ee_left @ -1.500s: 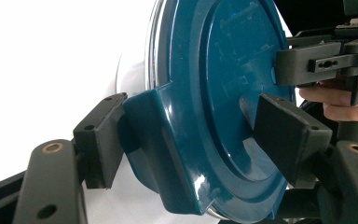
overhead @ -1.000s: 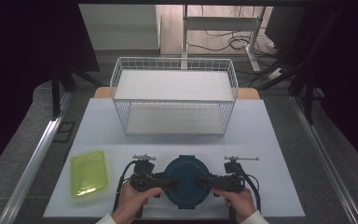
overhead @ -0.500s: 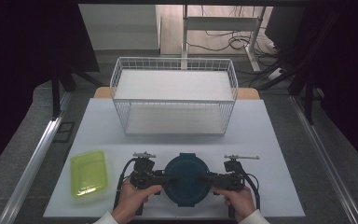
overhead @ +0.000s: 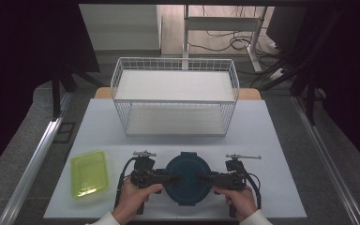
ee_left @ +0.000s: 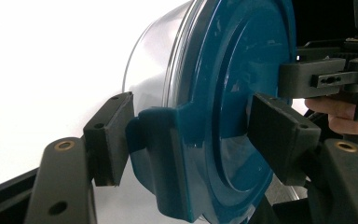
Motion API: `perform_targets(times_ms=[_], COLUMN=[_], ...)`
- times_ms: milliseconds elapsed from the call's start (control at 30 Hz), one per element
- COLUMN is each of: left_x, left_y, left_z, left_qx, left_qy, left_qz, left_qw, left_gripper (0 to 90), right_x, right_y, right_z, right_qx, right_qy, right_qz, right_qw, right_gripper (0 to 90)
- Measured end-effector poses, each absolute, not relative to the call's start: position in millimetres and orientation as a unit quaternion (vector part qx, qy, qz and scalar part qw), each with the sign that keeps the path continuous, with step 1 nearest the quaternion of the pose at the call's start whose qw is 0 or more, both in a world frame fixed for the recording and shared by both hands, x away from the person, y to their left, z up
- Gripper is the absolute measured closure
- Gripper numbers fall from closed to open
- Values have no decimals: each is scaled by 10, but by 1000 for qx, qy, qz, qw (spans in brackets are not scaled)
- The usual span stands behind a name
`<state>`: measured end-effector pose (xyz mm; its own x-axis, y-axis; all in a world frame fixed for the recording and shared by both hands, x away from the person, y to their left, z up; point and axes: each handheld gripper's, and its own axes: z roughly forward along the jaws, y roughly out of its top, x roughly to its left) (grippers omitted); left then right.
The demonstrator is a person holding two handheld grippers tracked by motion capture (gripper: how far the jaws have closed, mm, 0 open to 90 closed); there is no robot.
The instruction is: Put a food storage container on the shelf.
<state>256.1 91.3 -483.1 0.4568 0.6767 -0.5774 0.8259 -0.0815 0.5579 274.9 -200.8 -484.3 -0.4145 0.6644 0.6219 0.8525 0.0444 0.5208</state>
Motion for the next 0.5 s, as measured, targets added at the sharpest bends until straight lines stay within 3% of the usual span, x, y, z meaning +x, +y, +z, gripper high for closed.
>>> perform_targets(times_ms=[500], left_x=[2648], left_y=[888], left_z=[-4718], left_qx=[733], left_qy=[506], left_qz=[-78], left_qw=[449], left_gripper=[340], right_x=[2822], right_y=[-2045], right_z=[-4729], right_qx=[-525], right_qy=[-715], right_qz=[-451], right_qw=[96], right_gripper=[316])
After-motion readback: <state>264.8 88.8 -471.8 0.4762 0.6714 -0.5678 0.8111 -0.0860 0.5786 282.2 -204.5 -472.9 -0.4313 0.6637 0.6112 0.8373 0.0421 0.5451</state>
